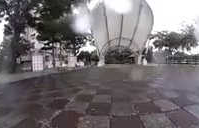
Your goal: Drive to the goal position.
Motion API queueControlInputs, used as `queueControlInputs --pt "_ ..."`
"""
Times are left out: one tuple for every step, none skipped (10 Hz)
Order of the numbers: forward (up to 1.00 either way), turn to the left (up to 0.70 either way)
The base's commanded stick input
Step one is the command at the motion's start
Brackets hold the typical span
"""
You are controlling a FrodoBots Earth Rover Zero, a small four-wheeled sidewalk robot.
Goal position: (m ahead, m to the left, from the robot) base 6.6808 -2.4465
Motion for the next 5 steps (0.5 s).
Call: queueControlInputs --pt "0.87 0.0" --pt "0.87 0.0" --pt "0.87 0.0" --pt "0.87 0.0" --pt "0.87 0.0"
